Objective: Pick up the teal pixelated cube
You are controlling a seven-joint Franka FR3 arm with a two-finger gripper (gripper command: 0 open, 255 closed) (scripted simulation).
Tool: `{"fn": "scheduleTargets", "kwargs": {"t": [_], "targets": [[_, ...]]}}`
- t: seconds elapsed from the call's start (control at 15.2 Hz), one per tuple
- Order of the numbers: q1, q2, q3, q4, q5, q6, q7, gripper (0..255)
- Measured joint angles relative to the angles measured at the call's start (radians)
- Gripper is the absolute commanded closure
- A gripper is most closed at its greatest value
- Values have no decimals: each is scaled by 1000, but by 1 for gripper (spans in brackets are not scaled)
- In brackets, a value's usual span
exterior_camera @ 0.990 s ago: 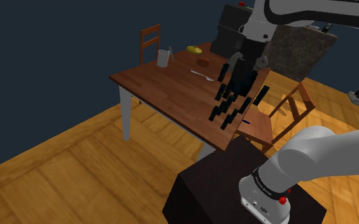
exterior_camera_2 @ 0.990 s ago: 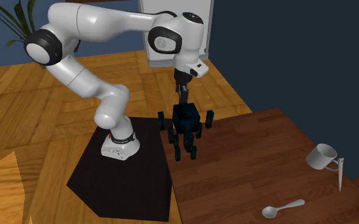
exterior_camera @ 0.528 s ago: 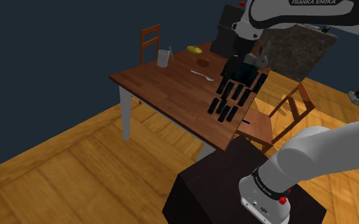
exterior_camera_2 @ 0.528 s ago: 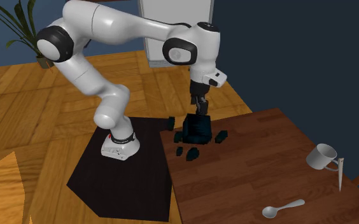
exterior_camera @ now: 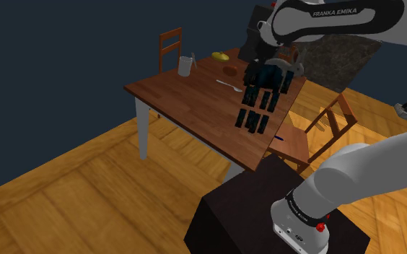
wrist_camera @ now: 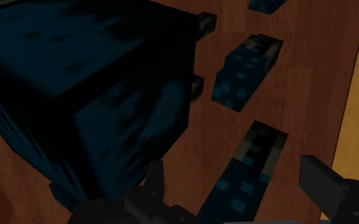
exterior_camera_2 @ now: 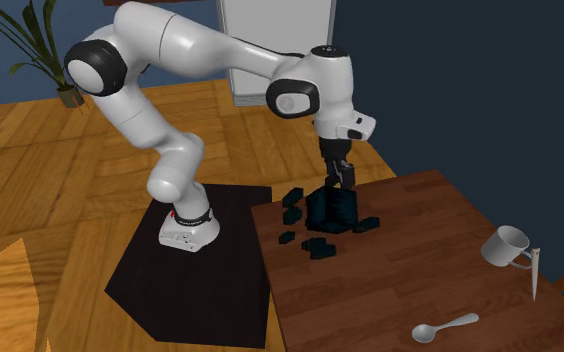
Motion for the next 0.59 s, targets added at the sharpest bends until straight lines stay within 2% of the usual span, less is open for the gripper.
{"fn": "scheduleTargets", "kwargs": {"t": [0.13, 0.2, 0.46, 0.59], "targets": [[-4, 12, 2, -21, 1, 96, -1, 0], [-1, 16, 14, -34, 2, 143, 12, 255], [2, 43, 23, -28, 8, 178, 22, 255], [5, 84, 25, 6, 11, 126, 23, 255]]}}
